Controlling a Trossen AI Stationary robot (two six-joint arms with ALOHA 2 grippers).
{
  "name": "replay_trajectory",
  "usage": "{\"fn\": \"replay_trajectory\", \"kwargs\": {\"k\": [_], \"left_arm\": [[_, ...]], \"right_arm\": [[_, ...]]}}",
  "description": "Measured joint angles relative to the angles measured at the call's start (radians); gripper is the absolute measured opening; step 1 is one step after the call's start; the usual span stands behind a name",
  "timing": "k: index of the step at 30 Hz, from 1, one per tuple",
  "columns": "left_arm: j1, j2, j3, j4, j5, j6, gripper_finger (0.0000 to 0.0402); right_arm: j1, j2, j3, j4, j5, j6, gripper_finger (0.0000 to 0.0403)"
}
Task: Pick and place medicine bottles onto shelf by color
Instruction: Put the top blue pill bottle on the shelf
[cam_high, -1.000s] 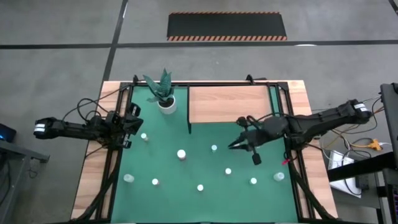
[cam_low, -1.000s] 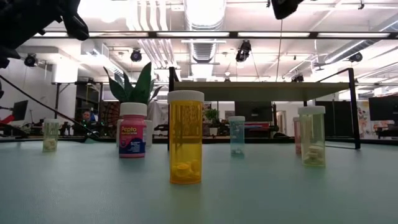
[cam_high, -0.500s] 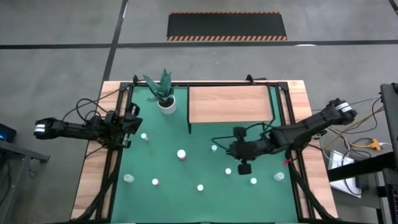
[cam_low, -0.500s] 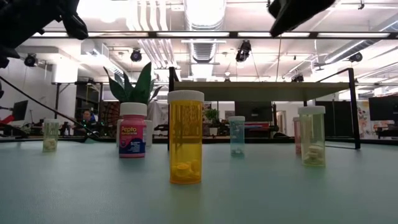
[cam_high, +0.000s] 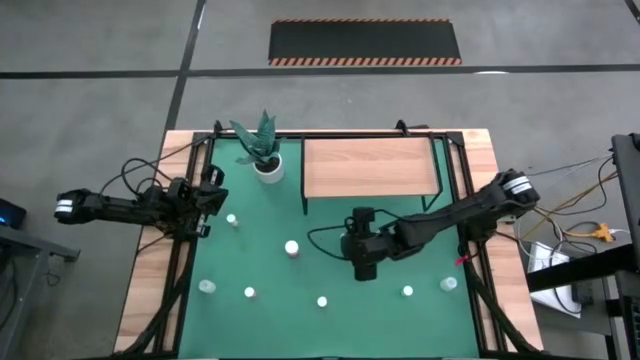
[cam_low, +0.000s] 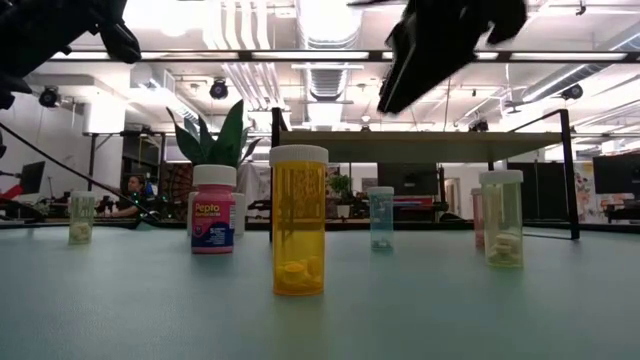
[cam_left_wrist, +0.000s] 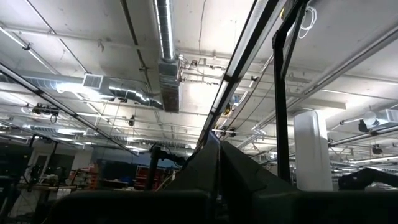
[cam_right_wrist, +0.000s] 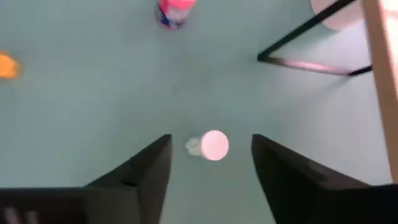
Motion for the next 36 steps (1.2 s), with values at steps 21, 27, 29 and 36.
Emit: {"fn": "replay_trajectory", "kwargs": {"k": [21, 27, 29, 36], "left_arm": [[0.000, 0.001, -0.001, 0.000, 0.001, 0.000, 0.0000], [0.000, 0.000, -0.001, -0.001, 0.001, 0.000, 0.0000], [0.000, 0.000, -0.001, -0.001, 0.001, 0.000, 0.0000], [0.000, 0.001, -0.001, -0.001, 0.000, 0.000, 0.0000]], "right_arm": [[-0.112, 0.197, 0.017, 0.005, -0.098, 0.010, 0.0265], [-0.119, 0.197, 0.017, 0.016, -0.139, 0.010, 0.0213], [-0.119, 0.197, 0.017, 0.022, -0.139, 0.010, 0.0193], [-0.119, 0.196, 0.017, 0.023, -0.142, 0.010, 0.0127]]}}
